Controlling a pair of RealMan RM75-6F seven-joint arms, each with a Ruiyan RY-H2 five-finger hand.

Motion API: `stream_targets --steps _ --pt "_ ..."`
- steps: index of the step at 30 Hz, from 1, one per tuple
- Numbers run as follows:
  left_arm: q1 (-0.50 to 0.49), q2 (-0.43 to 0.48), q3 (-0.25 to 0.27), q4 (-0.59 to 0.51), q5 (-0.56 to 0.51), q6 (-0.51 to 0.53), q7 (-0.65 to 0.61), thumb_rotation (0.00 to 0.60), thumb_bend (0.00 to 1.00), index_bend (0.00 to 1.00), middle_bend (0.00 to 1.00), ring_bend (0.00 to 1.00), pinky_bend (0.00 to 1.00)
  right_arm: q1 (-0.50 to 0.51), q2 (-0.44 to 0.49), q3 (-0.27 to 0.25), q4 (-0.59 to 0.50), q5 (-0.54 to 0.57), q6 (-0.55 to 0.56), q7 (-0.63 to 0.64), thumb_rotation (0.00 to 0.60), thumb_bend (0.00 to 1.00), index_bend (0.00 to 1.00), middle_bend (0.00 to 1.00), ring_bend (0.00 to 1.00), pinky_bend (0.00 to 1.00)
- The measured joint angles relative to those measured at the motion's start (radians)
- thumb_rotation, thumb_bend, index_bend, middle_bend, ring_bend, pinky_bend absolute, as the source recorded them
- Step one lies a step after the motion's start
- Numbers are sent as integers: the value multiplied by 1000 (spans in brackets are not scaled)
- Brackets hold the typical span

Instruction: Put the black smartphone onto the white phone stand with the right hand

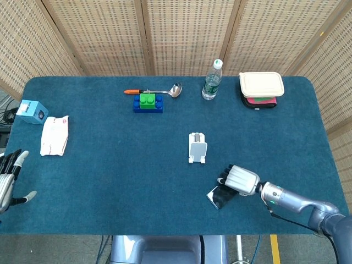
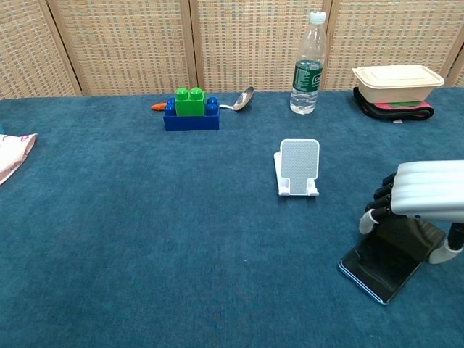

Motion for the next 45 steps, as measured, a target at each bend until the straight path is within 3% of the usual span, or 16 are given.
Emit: stream_targets --steps 11,18,30,45 --pt "-2 0 5 1 3 -4 -1 600 0 0 0 0 0 -11 44 -7 -13 -13 103 -23 600 765 564 535 509 457" --pt "-6 3 5 -3 3 -9 -3 600 0 0 0 0 0 -1 83 30 -48 -18 149 -172 600 764 564 535 509 466" --pt "-5 2 13 -4 12 -6 -2 600 0 0 0 0 0 55 163 171 -209 3 118 -672 600 774 564 544 508 465" --pt "-21 13 30 -4 24 -51 -43 600 0 0 0 0 0 104 142 323 -403 62 -123 -1342 600 775 564 544 509 466"
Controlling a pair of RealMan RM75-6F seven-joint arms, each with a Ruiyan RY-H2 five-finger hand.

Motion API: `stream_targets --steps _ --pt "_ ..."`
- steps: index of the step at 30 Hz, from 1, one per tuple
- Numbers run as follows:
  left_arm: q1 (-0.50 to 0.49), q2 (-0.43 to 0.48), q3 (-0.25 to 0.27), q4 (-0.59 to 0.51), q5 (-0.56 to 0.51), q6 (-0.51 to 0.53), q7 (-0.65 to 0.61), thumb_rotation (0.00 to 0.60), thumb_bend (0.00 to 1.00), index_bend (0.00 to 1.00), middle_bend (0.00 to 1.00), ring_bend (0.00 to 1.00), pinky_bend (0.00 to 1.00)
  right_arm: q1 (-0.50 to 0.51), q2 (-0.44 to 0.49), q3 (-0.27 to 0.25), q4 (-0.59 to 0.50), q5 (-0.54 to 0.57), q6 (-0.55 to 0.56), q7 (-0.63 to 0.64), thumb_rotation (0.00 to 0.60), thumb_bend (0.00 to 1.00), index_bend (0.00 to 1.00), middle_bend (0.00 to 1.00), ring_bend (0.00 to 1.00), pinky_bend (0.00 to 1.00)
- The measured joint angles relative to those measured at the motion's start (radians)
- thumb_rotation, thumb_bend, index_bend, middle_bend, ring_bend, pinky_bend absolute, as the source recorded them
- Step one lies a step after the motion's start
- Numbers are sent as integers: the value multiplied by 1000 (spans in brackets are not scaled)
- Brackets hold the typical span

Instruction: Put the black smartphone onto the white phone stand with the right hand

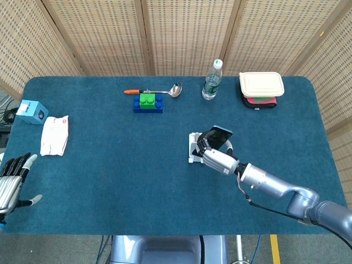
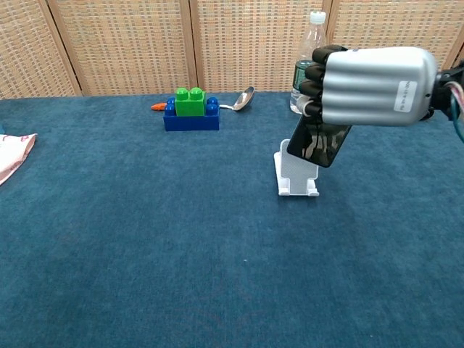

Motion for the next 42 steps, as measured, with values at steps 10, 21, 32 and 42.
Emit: stream_targets --steps 10,21,32,42 --pt "5 20 -13 -4 -10 24 -20 600 0 0 0 0 0 -6 -85 42 -17 61 -102 -227 600 775 564 545 502 440" --pt "13 35 -8 -15 1 34 -47 600 0 0 0 0 0 -14 -150 61 -44 112 -179 -385 600 775 564 542 467 425" --pt "5 53 -1 -12 8 11 -86 600 0 0 0 0 0 -9 -139 63 -56 135 -211 -411 600 775 564 534 445 376" --pt "-1 53 1 -18 7 -2 -82 600 0 0 0 0 0 -6 -125 48 -55 132 -221 -399 600 775 564 464 364 336"
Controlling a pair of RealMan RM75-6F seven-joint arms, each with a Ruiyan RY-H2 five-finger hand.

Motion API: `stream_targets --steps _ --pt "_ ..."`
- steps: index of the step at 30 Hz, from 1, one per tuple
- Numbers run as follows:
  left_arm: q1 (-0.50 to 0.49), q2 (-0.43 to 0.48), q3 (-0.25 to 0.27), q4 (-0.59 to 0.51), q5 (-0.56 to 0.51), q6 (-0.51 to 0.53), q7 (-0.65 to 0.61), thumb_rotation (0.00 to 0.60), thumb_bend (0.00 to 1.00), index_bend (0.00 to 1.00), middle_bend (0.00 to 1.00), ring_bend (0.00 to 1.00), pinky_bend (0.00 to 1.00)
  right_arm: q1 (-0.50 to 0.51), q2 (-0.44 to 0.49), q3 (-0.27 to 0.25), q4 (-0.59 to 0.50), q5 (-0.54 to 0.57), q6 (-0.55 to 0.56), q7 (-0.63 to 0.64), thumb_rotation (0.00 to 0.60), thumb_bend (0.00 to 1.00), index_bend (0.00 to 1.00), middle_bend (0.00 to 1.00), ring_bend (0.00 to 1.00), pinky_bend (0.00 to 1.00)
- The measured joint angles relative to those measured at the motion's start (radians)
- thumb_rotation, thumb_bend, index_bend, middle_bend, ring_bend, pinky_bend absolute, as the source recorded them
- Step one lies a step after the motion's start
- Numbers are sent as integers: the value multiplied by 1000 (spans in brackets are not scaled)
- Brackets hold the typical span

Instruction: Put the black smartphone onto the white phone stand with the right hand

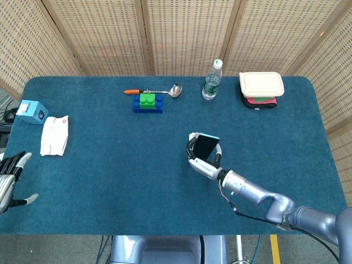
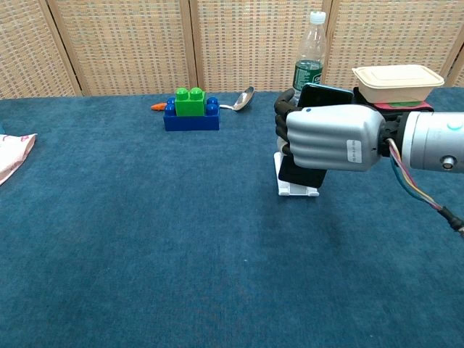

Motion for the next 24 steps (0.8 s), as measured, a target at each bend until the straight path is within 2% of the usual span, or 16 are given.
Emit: stream_targets --steps 11,14,17,24 --pt "-4 -2 0 7 -6 -9 -5 600 0 0 0 0 0 9 -16 -22 37 -20 13 39 600 775 556 367 278 254" --pt "-6 -2 -1 9 -9 -12 -5 600 0 0 0 0 0 12 -20 -24 43 -23 15 45 600 775 489 328 251 233" --pt "-6 -2 0 11 -10 -13 -8 600 0 0 0 0 0 12 -23 -25 46 -21 16 48 600 764 408 257 183 195" --pt "-9 -2 0 15 -13 -21 -11 600 0 0 0 0 0 9 -25 -27 51 -14 16 54 600 749 372 173 94 146"
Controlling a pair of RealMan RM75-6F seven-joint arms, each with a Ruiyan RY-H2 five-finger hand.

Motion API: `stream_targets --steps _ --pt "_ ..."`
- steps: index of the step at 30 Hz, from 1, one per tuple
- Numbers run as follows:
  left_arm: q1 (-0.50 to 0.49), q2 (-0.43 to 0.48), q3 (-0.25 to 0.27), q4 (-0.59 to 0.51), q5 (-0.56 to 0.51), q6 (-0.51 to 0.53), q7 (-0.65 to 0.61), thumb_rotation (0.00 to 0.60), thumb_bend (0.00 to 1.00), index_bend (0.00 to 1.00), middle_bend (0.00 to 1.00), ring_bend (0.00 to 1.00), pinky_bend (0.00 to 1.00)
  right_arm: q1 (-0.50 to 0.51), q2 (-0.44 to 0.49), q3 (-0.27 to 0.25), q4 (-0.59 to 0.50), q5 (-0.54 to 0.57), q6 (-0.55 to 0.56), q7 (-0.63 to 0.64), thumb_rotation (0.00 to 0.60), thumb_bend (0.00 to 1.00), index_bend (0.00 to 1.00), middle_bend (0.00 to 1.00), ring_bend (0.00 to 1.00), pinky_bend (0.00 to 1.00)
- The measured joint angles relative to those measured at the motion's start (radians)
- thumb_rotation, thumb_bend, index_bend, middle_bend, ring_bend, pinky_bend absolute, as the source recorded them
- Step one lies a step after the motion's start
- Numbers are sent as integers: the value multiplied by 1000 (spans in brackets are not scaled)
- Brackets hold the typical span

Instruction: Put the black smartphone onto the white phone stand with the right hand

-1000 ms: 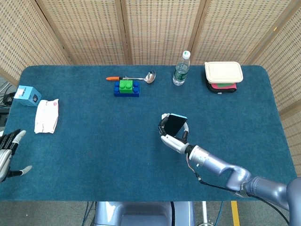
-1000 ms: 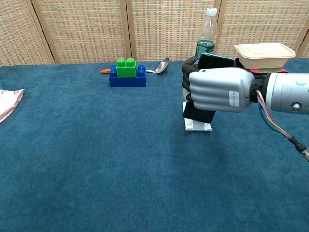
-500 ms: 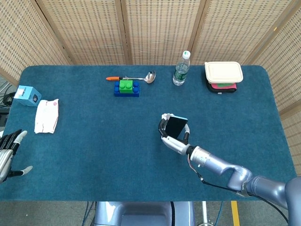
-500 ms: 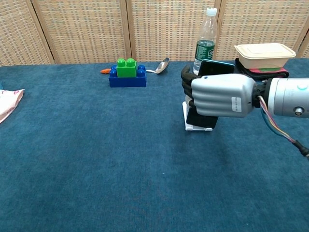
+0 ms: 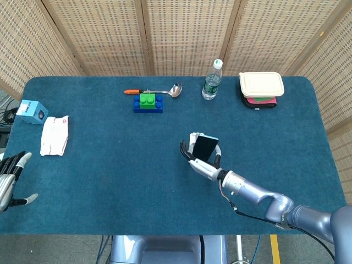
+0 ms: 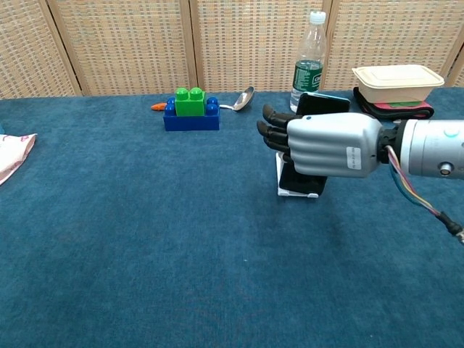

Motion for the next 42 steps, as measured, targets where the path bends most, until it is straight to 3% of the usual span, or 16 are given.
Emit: stream_targets --steps 8,16,24,34,40,42 --pt "0 1 0 0 0 2 -4 600 0 0 0 0 0 -2 -2 -5 17 1 6 10 600 724 368 126 34 106" --pt "0 0 2 2 3 1 -4 600 0 0 0 0 0 -8 0 -7 22 9 13 19 600 688 245 4 0 3" --pt "-1 1 2 -3 3 2 -2 600 0 0 0 0 0 -13 -3 -3 18 18 24 14 600 672 143 0 0 0" --pt "0 4 3 -4 6 4 -7 600 0 0 0 0 0 -22 3 1 0 30 35 10 600 672 112 0 0 0" --pt "1 7 2 -5 7 9 -14 600 0 0 0 0 0 -50 55 14 -75 46 86 21 600 671 106 0 0 0" --pt "3 9 1 -5 8 17 -17 600 0 0 0 0 0 -69 82 20 -114 54 123 43 600 550 101 0 0 0"
